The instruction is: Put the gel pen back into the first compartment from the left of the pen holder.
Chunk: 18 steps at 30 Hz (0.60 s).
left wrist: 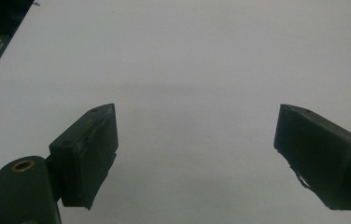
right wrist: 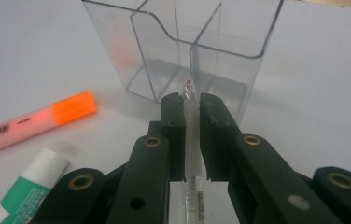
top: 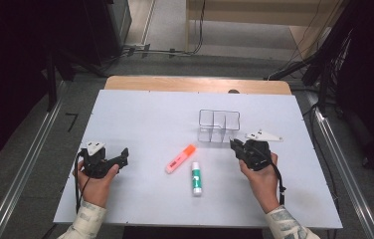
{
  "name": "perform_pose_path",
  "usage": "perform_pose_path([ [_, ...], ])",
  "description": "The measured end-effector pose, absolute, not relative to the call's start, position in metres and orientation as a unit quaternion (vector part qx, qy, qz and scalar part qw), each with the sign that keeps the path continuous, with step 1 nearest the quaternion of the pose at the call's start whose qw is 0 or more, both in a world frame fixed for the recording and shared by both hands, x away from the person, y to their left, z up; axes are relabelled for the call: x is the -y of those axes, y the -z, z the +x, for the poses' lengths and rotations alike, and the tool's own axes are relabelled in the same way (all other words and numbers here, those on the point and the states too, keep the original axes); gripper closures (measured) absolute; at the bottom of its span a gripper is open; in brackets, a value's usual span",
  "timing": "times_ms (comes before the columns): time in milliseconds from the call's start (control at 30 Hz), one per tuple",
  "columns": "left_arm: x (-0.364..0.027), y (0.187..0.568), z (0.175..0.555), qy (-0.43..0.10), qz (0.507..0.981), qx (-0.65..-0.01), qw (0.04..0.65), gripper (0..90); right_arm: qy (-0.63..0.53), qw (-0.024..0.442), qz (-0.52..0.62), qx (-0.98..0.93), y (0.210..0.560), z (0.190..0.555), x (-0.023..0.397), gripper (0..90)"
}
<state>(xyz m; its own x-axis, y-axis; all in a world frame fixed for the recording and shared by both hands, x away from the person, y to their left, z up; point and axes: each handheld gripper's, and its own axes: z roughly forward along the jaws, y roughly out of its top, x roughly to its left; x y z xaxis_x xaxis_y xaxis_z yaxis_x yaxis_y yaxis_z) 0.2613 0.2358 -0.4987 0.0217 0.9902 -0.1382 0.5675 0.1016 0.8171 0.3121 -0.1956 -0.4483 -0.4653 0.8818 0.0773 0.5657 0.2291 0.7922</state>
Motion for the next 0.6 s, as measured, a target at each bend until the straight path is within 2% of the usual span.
perform_pose_path([
  [600, -0.235, 0.499, 0.262, -0.281, 0.608, -0.640, 0.375, 13.8, -0.413, 0.199, 0.465, -0.757, 0.426, 0.333, 0.177, 79.0],
])
